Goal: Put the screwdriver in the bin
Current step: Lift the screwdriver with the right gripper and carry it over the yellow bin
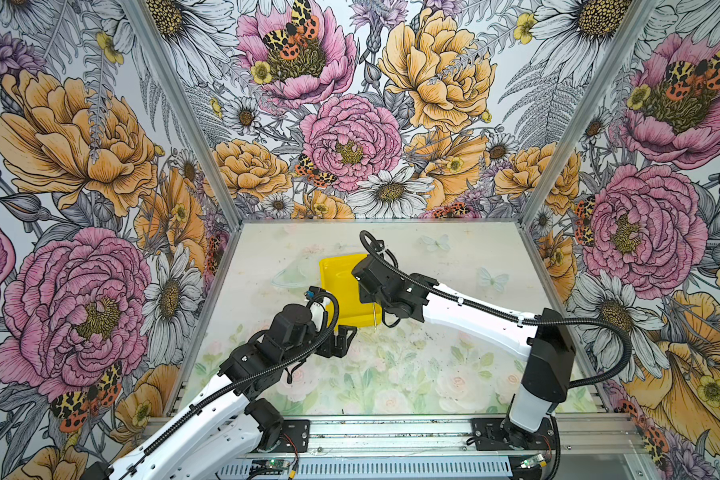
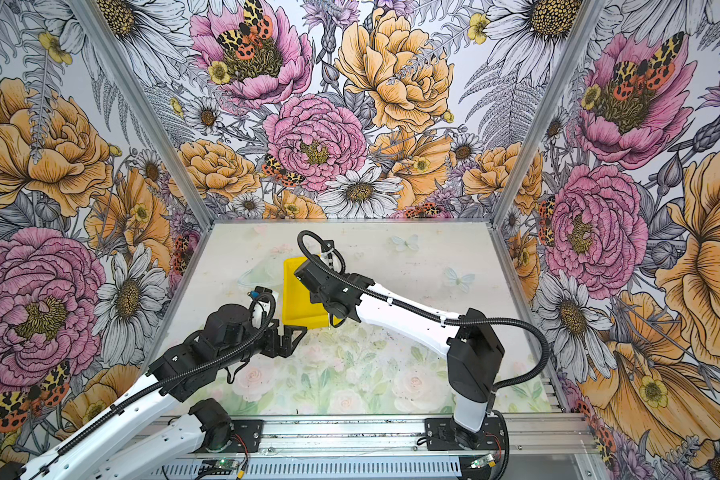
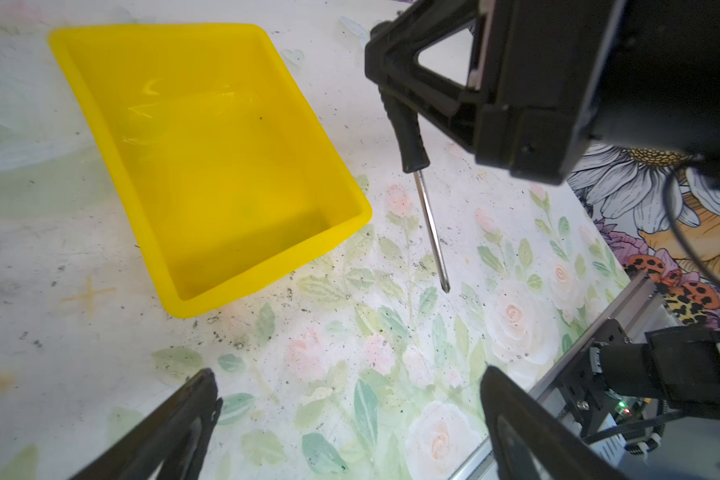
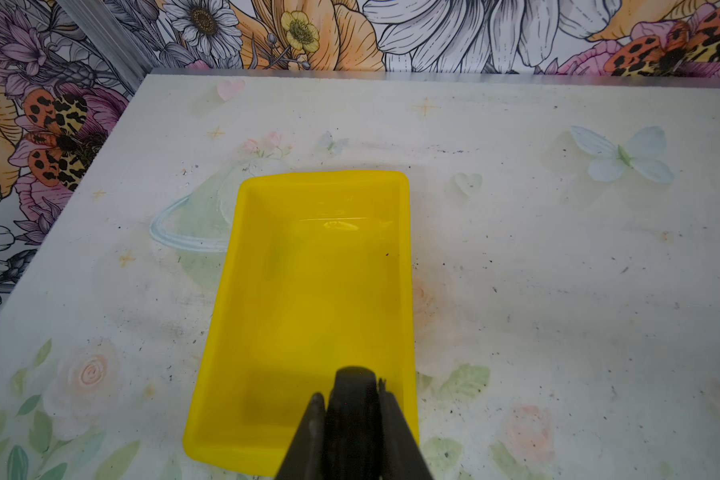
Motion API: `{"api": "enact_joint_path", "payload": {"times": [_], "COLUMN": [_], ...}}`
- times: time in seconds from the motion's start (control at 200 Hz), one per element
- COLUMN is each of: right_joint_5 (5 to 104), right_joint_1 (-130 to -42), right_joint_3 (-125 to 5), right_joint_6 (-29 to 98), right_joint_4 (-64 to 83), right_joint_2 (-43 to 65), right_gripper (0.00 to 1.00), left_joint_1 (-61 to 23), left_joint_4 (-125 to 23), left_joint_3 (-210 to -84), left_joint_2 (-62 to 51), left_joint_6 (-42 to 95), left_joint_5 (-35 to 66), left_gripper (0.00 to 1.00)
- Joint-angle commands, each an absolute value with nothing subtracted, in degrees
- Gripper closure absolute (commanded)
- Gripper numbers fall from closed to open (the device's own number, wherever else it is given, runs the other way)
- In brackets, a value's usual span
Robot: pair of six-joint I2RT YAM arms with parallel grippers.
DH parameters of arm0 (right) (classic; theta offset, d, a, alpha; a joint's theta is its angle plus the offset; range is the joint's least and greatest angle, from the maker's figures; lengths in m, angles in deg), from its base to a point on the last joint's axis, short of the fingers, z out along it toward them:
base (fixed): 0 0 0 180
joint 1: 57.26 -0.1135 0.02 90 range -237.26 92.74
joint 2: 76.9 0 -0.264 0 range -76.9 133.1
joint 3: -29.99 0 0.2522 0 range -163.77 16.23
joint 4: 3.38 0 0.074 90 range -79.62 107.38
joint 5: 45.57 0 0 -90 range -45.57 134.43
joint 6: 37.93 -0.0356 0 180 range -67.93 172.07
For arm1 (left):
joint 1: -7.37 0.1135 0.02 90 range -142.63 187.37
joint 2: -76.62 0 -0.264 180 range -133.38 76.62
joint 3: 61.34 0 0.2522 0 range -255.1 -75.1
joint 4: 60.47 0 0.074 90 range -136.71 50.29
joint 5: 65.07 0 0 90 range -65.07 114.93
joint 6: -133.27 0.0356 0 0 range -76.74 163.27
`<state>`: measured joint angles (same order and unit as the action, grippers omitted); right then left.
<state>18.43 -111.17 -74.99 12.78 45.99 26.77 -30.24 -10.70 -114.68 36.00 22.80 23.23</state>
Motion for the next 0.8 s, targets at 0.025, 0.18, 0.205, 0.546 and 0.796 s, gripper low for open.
{"api": "enact_joint_path", "payload": {"times": [0.025,0.18,0.205,0.546,0.796], "right_joint_5": [22.5,27.3,28.1,39.1,42.4], "right_joint_1": [-107.3,-104.7,-104.5,-103.0,-101.4], "right_joint_3": [-82.1,-90.0,-91.1,-104.1,-109.4], "right_joint_6": [19.6,22.6,22.9,23.0,22.4], "right_joint_4": [46.7,46.6,46.6,46.6,46.6], "right_joint_2": [32.1,38.7,39.7,53.9,60.4], "right_gripper": [1.00,1.00,1.00,1.00,1.00], "left_joint_1": [-28.1,-22.6,-21.7,-13.1,-13.2], "left_joint_4": [-7.5,-7.5,-7.6,-6.2,-5.9], "left_joint_3": [-119.4,-119.6,-119.5,-117.4,-117.0], "left_joint_2": [34.1,32.4,32.3,36.0,38.5], "left_joint_6": [28.9,26.5,26.1,21.7,20.3], "left_joint_5": [25.0,23.0,22.7,22.0,21.2], "left_gripper": [0.01,0.01,0.01,0.01,0.01]}}
